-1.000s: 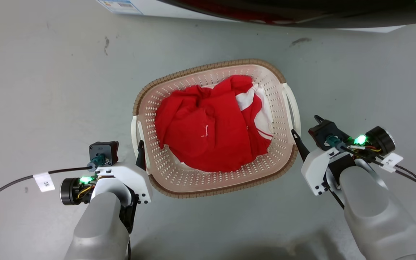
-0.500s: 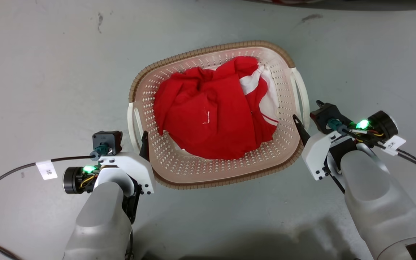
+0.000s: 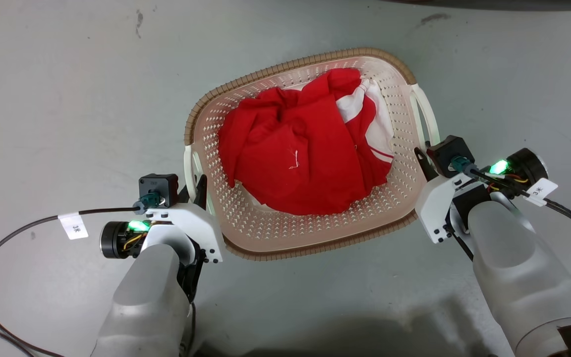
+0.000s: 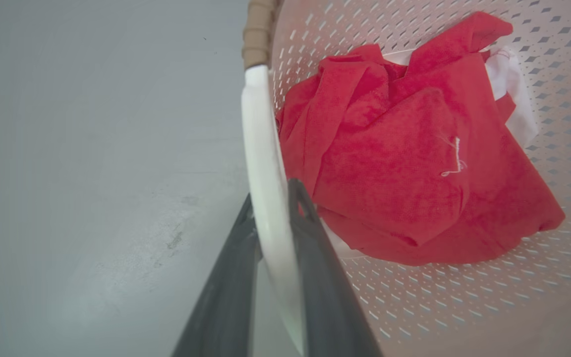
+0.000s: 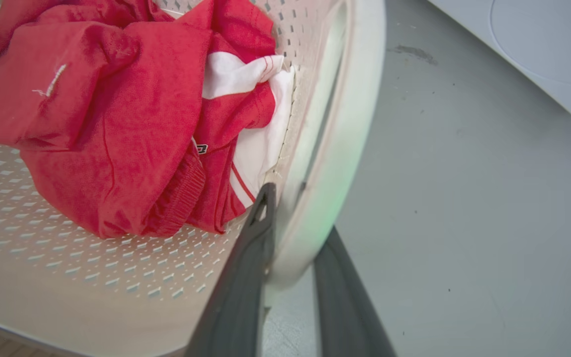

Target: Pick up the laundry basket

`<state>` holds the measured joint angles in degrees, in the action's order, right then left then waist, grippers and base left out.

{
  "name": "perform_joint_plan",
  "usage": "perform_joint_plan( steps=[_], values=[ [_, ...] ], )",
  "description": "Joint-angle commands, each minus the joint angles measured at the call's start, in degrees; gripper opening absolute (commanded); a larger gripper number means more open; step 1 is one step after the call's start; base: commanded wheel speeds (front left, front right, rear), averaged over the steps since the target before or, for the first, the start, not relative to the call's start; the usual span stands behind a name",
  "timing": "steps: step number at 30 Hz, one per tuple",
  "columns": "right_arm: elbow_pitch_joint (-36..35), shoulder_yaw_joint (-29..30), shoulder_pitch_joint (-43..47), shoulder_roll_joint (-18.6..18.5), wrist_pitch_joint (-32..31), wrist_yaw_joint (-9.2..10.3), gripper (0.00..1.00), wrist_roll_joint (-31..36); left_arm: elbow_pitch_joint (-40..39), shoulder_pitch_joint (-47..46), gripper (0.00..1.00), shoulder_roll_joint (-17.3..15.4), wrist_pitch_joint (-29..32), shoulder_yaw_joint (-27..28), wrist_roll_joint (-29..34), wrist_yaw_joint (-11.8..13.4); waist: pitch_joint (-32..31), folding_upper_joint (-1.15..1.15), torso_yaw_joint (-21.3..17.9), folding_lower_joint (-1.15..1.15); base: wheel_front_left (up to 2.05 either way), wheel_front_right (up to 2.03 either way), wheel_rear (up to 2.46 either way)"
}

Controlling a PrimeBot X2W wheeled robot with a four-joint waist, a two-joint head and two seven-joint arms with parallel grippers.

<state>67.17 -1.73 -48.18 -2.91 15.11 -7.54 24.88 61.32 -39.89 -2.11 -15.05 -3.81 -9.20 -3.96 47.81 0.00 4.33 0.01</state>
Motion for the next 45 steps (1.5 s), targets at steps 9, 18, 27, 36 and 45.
perform_joint_plan(
  steps=[9,18,27,36,45],
  values=[
    [2.7,0.2,1.9,-0.4,0.1,0.10,0.00,0.9,1.9,1.5,0.00,-1.2,-0.2,-1.9,-1.8,0.6,-6.6,0.00,-0.4,-0.01,0.00,0.00,0.00],
    [6.1,-5.6,5.9,-0.3,-0.7,0.07,0.00,-5.0,8.1,3.1,0.00,-1.2,-0.2,-3.5,-2.5,-0.5,-17.4,0.00,-1.9,-0.01,0.00,0.00,0.00],
    [6.4,-18.6,11.6,-0.2,-6.6,0.05,0.00,-18.0,11.6,5.0,0.00,-1.1,1.7,-5.1,-3.0,-1.4,-27.0,0.00,-3.7,-0.01,0.00,0.00,0.00],
    [3.2,-29.9,15.7,0.1,-14.7,-0.03,0.00,-31.2,12.2,7.8,0.00,-1.2,6.4,-7.2,-2.7,-2.3,-36.3,0.00,-6.0,-0.01,0.00,0.00,0.00],
    [4.2,-34.8,18.6,0.1,-17.7,-0.03,0.00,-37.6,12.3,10.2,0.00,-1.7,9.4,-8.3,-3.4,-2.6,-44.1,0.00,-7.4,-0.01,0.00,0.00,0.00]
  ],
)
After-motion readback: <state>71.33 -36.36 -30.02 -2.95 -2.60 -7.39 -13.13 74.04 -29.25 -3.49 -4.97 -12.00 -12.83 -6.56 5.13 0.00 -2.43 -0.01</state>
